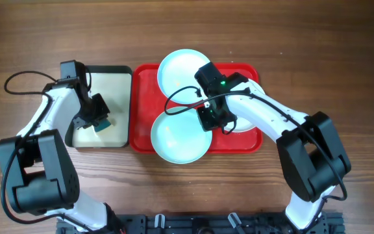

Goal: Clean dirty plates on tray and stack at the side
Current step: 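Grasp the green sponge with the left gripper and lift it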

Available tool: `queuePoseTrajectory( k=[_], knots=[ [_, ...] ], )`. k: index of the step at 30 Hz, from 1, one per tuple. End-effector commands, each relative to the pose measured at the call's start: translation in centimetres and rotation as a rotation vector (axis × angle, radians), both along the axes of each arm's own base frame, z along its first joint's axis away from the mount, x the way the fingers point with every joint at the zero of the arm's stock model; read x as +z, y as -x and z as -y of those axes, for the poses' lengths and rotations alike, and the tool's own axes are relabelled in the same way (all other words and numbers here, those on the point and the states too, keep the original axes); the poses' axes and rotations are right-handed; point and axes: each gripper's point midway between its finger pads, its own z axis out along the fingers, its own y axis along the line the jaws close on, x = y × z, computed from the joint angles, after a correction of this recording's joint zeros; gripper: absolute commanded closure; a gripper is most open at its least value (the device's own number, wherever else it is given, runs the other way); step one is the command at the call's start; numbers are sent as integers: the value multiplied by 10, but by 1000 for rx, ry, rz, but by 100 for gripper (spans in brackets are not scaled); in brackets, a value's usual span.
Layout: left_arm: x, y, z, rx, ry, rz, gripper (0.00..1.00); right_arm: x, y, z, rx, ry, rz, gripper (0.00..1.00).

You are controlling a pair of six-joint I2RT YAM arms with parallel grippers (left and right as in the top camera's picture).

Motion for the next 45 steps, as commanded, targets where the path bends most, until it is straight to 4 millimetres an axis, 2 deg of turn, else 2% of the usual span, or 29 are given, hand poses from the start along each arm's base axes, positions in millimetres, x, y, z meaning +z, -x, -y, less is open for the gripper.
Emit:
queuePoseTrajectory(
  k=[1, 2, 3, 8, 9, 10, 11, 13, 14, 16, 19, 20, 25, 28, 33, 37, 38, 39, 45],
  knots=[
    [-9, 9, -5, -5, -25, -36, 81, -2, -3, 0, 15, 17, 8, 96],
    [-10, 8, -5, -5, -22, -34, 94, -2, -3, 0, 15, 17, 8, 96],
    [-10, 8, -4, -5, -18, -35, 96, -2, -3, 0, 14, 17, 8, 96],
    [-19, 5, -5, -5, -18, -39, 96, -2, -3, 0, 14, 17, 8, 96],
    [-20, 5, -5, -5, -18, -41, 87, -2, -3, 0, 14, 17, 8, 96],
    [-20, 5, -5, 3, -17, -40, 69, -2, -3, 0, 14, 17, 8, 96],
    [-20, 5, -5, 3, -16, -40, 60, -2, -3, 0, 14, 17, 8, 95],
    [-20, 6, -5, 3, -16, -44, 58, -2, -3, 0, 14, 17, 8, 96],
    [-20, 7, -5, 2, -16, -47, 59, -2, -3, 0, 14, 17, 8, 96],
    [-20, 8, -4, 2, -15, -51, 71, -2, -3, 0, 14, 17, 8, 96],
    [-21, 8, -4, 2, -15, -51, 82, -2, -3, 0, 14, 17, 8, 96],
    [-21, 8, -4, 2, -15, -48, 96, -2, -3, 0, 14, 17, 8, 96],
    [-17, 7, -5, 2, -17, -39, 96, -1, -7, -2, 13, 6, 24, 96],
    [-4, 0, -6, -8, -27, 8, 96, -1, -12, -6, 5, -8, 45, 96],
    [37, -20, -3, -77, -33, 166, 96, -1, -12, -5, -47, -7, 35, 96],
    [73, -29, 21, -191, 63, 304, 96, -1, -11, -6, -73, -11, 25, 88],
    [77, -30, 23, -197, 71, 316, 96, -1, -12, -7, -74, -14, 28, 88],
    [79, -29, 23, -198, 73, 320, 96, 0, -13, -7, -74, -16, 32, 82],
    [77, -26, 24, -197, 77, 304, 96, 0, -17, -10, -73, -27, 49, 78]
  ],
)
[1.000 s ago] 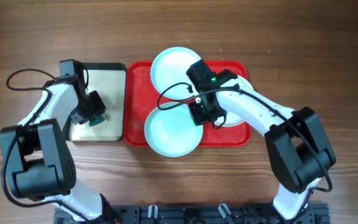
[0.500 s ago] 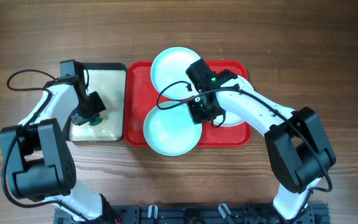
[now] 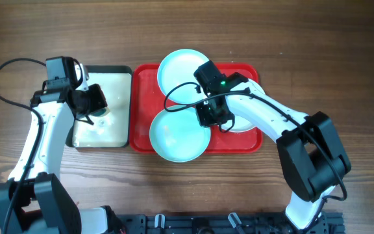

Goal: Clean dirty plates on tray and stack at the side
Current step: 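Grasp the green sponge with the left gripper and lift it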

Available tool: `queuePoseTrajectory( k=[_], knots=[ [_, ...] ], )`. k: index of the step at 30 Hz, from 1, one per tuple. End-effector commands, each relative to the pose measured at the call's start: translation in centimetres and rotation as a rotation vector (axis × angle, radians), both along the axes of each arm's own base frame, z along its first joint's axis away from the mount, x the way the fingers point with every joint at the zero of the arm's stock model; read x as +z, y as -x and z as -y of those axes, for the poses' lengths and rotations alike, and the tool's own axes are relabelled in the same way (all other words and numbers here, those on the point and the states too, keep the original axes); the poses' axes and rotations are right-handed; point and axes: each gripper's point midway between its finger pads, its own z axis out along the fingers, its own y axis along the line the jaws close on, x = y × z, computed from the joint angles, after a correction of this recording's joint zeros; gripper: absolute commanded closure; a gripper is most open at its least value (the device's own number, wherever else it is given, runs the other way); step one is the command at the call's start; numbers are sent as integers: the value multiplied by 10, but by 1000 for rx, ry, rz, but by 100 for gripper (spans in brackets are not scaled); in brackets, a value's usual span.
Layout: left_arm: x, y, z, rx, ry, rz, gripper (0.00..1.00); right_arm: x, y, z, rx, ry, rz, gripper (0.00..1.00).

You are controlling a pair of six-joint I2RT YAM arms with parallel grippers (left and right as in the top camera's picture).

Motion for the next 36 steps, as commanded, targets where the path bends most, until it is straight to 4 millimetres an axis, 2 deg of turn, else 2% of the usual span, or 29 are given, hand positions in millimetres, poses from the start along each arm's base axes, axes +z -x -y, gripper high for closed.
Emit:
queuePoseTrajectory(
  k=[1, 6, 18, 24, 26, 33, 36],
  knots=[
    [3, -2, 4, -33, 18, 15, 96, -2, -5, -3, -4, 4, 13, 78],
    [3, -1, 4, -33, 19, 15, 96, -2, -6, -3, -4, 1, 16, 82],
    [4, -2, 6, -86, 9, 22, 96, -8, -5, -3, -1, 9, 5, 82],
    [4, -1, 8, -91, 20, 19, 96, -9, -9, -3, -3, 12, 21, 87],
    [3, 0, 9, -92, 20, 15, 96, -10, -12, 0, -7, 31, 34, 96],
    [2, 2, 10, -93, 22, 5, 96, -9, -36, -1, -23, 44, 140, 96],
    [-1, 9, 15, -106, 28, -27, 96, -8, -37, -2, -63, 35, 140, 96]
  ],
)
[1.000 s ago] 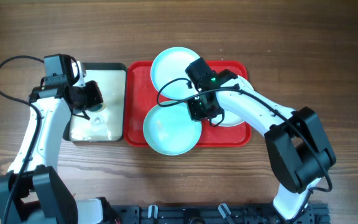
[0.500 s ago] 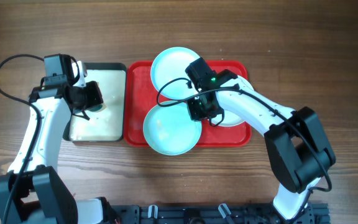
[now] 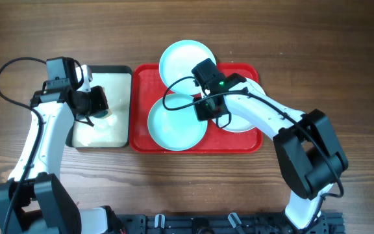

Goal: Clean dirty plates on tray and stack at the side
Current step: 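Grasp the green sponge with the left gripper and lift it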

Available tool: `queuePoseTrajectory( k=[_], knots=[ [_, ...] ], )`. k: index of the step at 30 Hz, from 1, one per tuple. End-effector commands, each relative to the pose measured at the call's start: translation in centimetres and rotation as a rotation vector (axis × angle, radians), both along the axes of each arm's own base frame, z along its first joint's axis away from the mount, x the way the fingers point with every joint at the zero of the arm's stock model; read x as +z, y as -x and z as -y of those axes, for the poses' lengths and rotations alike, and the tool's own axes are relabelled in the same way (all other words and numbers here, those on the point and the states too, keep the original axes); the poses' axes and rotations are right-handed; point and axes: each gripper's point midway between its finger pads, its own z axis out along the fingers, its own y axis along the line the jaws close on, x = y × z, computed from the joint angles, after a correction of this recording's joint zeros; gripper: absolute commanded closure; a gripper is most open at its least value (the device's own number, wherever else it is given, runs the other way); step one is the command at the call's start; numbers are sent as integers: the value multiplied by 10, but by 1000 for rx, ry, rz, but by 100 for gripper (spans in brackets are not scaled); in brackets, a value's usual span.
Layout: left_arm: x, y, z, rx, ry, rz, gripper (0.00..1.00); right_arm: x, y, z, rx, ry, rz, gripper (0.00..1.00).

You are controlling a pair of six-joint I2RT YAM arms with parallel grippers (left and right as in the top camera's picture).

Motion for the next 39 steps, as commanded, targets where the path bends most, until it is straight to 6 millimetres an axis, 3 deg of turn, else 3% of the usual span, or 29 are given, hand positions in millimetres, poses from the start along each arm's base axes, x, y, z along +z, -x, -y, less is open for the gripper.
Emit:
queuePoseTrajectory(
  k=[1, 7, 14, 26, 39],
  knots=[
    [1, 3, 10, -48, 11, -9, 96, -4, -5, 3, -58, 26, 7, 96],
    [1, 3, 23, -89, 6, -9, 96, -5, 0, 4, -53, 27, -19, 96],
    [4, -9, 1, 4, -177, 24, 96, -5, 2, 3, -52, 22, -27, 96],
    [1, -3, 5, 38, -147, -3, 96, -5, 2, 3, -49, 23, -27, 96],
    [-46, 13, 7, 30, -142, -29, 96, -5, 2, 4, -47, 23, -26, 96]
  ],
)
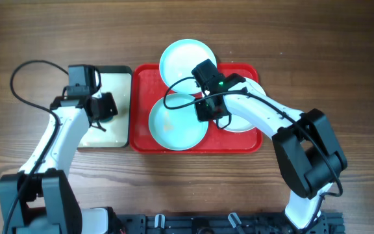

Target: Clean dirty plates on tray and stack at the side

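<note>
A red tray [141,78] holds three pale turquoise plates. The far plate [180,58] hangs over the tray's back edge. The front plate [171,123] lies inside the tray at the left. A third plate [242,123] is mostly hidden under my right arm. My right gripper [206,110] sits on the front plate's right rim, shut on it. My left gripper [102,106] points down into the pale basin [119,88] left of the tray. Its fingers and anything between them are hidden from above.
The basin has a black rim and touches the tray's left side. Cables loop off both arms, one over the front plate [174,101]. Bare wooden table [343,58] surrounds the tray and basin.
My left gripper has shifted right within the basin, toward the tray, and the left arm's elbow has swung inward. The right gripper and all three plates stand as before.
First my left gripper held a teal sponge low in the basin, while my right gripper gripped the front plate, which overhung the tray's front edge. Then the left gripper stood at the basin's far left. The plate later lay fully inside the tray, where it stays.
</note>
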Available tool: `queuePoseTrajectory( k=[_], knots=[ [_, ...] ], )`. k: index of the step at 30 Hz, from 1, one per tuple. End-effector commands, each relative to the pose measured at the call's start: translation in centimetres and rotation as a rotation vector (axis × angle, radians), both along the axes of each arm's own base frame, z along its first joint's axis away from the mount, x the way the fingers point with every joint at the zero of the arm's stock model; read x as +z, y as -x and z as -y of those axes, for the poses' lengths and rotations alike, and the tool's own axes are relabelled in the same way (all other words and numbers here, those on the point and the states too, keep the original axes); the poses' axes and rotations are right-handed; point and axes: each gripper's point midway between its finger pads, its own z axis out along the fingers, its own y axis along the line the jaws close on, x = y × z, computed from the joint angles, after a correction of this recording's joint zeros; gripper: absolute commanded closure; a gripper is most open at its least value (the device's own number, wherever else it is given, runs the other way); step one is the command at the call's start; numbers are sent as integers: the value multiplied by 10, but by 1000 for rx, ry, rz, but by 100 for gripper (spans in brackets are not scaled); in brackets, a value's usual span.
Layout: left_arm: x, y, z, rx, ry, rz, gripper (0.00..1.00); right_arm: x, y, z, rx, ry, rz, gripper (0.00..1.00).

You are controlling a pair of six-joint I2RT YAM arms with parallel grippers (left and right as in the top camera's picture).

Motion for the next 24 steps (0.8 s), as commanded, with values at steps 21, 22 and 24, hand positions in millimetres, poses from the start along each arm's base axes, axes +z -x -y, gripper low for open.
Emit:
queuePoseTrajectory(
  k=[21, 22, 24],
  knots=[
    [-45, 9, 2, 5, 1, -10, 74, -2, -2, -1, -6, 8, -3, 96],
    [-44, 8, 2, 5, 0, -6, 72, -2, -2, -1, -6, 8, -3, 96],
    [-43, 6, 1, 5, 0, 5, 68, -2, -2, -1, -6, 8, -3, 96]
  ],
)
